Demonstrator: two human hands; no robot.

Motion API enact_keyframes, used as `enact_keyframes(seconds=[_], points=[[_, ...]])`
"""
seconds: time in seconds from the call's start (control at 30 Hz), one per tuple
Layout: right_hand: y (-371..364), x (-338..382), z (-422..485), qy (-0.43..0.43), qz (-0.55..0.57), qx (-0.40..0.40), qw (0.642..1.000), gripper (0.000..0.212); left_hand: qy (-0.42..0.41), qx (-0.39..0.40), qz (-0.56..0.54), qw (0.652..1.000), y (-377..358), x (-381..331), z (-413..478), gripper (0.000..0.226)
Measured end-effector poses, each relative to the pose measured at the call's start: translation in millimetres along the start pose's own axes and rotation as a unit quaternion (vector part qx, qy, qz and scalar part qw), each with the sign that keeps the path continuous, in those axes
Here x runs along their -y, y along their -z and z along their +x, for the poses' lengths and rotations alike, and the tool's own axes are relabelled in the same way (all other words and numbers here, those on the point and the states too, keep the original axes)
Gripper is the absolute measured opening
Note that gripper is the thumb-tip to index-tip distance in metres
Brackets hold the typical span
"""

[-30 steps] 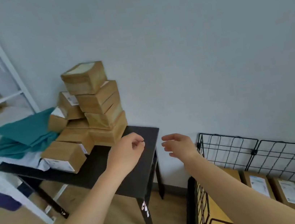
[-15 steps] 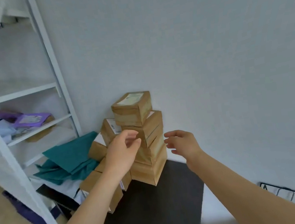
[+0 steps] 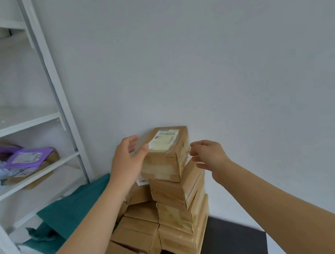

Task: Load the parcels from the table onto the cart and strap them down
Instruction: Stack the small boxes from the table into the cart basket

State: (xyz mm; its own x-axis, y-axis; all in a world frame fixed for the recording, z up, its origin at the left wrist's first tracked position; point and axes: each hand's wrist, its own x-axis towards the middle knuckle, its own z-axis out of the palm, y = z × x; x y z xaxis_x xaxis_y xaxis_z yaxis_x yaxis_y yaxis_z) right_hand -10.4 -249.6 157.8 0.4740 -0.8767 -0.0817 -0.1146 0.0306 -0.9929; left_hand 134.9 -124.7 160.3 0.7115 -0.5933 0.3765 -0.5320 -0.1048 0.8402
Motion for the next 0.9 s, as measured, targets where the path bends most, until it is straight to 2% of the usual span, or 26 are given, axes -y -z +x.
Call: enact_keyframes(seconds=[0.1, 0.23, 0.37, 0.43, 0.5, 0.7, 0.8, 0.9], points=[[-10, 7, 13, -0.010, 0.002, -0.012, 1.000, 0.009, 0.053, 0.014, -0.064, 0.996, 1, 6, 30, 0.043], [-25, 12, 21, -0.042, -0.004, -0.020, 0.999, 0.010, 0.129, 0.102, -0.098, 0.982, -3, 15, 65, 0.054], [-38, 8, 31, -0.070, -0.003, -0.033, 0.997, 0.011, 0.244, 0.203, -0.169, 0.933, -11, 34, 82, 0.071], [-44, 5, 36, -0.081, 0.000, -0.041, 0.996, 0.016, 0.272, 0.238, -0.193, 0.912, -15, 42, 88, 0.067], [-50, 2, 41, -0.089, 0.003, -0.050, 0.995, 0.021, 0.278, 0.249, -0.201, 0.906, -17, 50, 95, 0.054], [-65, -1, 41, -0.097, 0.017, -0.071, 0.993, 0.033, 0.278, 0.272, -0.224, 0.894, -22, 58, 100, 0.037], [-70, 2, 37, -0.067, 0.018, -0.095, 0.993, 0.026, 0.253, 0.295, -0.221, 0.894, -24, 57, 101, 0.048], [-73, 4, 32, -0.037, 0.030, -0.120, 0.992, 0.025, 0.207, 0.281, -0.240, 0.906, -21, 52, 102, 0.038]])
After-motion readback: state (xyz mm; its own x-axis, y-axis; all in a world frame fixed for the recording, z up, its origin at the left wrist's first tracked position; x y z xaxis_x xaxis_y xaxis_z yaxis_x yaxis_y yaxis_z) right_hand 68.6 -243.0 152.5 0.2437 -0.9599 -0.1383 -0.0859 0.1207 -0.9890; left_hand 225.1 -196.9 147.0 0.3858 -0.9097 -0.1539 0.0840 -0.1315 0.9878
